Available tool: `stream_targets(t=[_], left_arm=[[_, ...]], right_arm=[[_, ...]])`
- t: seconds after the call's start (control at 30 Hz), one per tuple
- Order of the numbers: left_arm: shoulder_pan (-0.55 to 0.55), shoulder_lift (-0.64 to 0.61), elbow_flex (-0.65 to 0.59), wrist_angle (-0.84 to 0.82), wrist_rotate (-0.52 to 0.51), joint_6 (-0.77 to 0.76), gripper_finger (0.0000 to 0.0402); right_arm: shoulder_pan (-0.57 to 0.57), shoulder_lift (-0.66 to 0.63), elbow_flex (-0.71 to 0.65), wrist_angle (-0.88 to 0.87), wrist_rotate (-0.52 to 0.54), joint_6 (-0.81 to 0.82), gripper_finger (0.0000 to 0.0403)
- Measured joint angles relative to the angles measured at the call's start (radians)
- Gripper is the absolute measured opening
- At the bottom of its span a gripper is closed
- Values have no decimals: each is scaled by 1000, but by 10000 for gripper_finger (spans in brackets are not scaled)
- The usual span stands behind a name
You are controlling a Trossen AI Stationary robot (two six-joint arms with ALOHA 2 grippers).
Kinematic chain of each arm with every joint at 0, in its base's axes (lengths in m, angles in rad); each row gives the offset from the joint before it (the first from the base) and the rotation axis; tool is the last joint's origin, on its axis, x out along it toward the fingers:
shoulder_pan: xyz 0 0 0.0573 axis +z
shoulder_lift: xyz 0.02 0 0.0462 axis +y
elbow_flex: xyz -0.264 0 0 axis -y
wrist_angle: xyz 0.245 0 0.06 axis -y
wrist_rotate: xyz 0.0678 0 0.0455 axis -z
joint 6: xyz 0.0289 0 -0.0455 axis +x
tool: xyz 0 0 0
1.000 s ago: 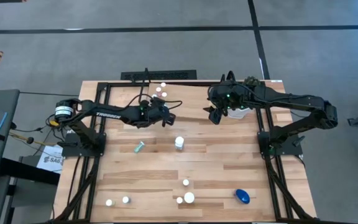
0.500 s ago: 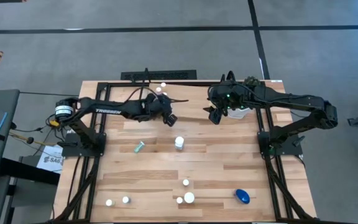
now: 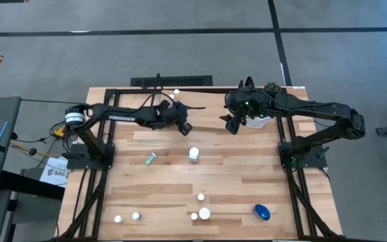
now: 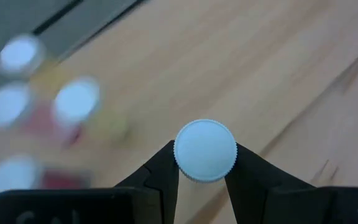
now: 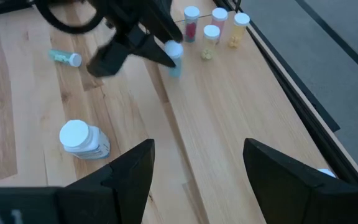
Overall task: Pick and place medicine bottles onto shelf by color
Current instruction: Put the blue pill bottle on the shelf
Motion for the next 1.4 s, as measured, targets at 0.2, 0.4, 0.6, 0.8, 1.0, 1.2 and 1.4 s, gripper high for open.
stream_targets(t=[0.2,0.4,0.6,0.8,1.0,1.2,1.4], left_arm=[[2,18,10,45,0,7,96],[24,18,35,62,-7,48,96],[78,18,107,53,8,157,96],[147,79,181,21,80,238,96],[180,152,251,8,110,282,96],[216,202,265,14,154,248,96],[235,213,264,35,166,239,96]], right_arm=[[0,0,0,-2,0,0,270],[0,0,0,-2,0,0,270],[0,0,0,-2,0,0,270],[0,0,0,-2,0,0,270],[0,0,0,-2,0,0,270],[0,0,0,-2,0,0,270],[0,0,0,-3,0,0,270]])
